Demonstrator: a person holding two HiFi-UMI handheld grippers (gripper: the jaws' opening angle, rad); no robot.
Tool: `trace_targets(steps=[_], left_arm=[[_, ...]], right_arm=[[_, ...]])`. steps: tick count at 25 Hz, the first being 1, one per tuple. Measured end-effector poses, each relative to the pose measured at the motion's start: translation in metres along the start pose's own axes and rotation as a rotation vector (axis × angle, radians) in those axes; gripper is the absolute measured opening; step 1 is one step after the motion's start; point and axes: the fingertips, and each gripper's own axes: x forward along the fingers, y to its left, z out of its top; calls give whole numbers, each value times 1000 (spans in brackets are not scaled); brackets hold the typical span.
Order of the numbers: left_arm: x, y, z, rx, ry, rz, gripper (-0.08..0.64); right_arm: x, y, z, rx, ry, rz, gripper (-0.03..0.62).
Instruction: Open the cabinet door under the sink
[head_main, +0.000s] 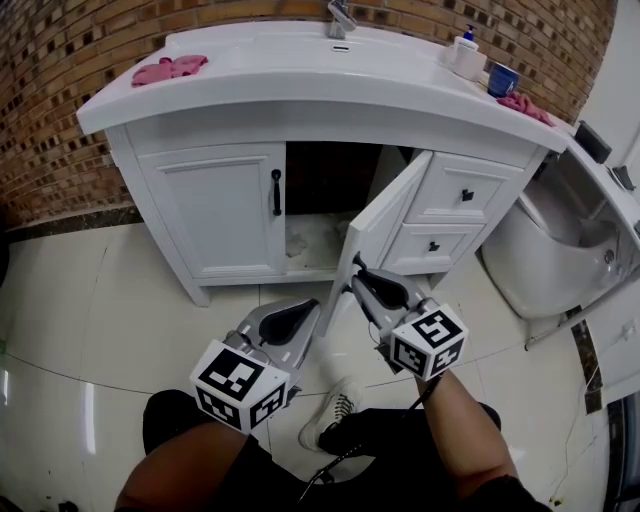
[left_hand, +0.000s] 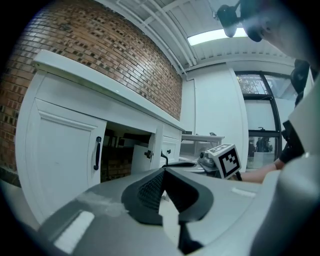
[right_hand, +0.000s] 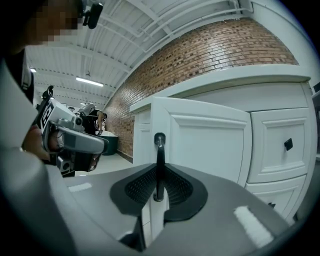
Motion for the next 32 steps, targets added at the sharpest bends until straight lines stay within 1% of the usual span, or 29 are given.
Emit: trace_targets(steps=[6,11,14,16,17,20,24,27,30,32], left_arm=[[6,-7,4,-32,-7,-6,3],[10,-29,7,-58,-15,-44,3],[15,-43,5,-6,-10,-62,3],[19,-45,2,34,-1,-57,3],[21,-45,-1,35,5,-52,3],[24,-44,-4,3,11,-53,3],[30,-52,1,15,-1,-71,3],[32,-58,2,18,-1,-92,3],[32,-57,2,21,0,-90,3],[32,-56,3,19,-3,-87,3]], right_arm=[[-24,-6,-4,-1,3,-18,48],[-46,-16,-7,-3,-5,-38,48],[-61,-24,-11,-3,-7,-55,48],[-72,-31,-13,-6,-4,-76,48],[-78,-34,-14,-9,-1,-91,48],[-91,-44,-16,-17,4,-145,46],[-110,-62,-19,-2,-8,-223,43],[-130,-83,-22,16,-15,-304,37],[-150,-109,-24,44,-23,-374,26],[-157,-120,-26,54,-26,-398,28]])
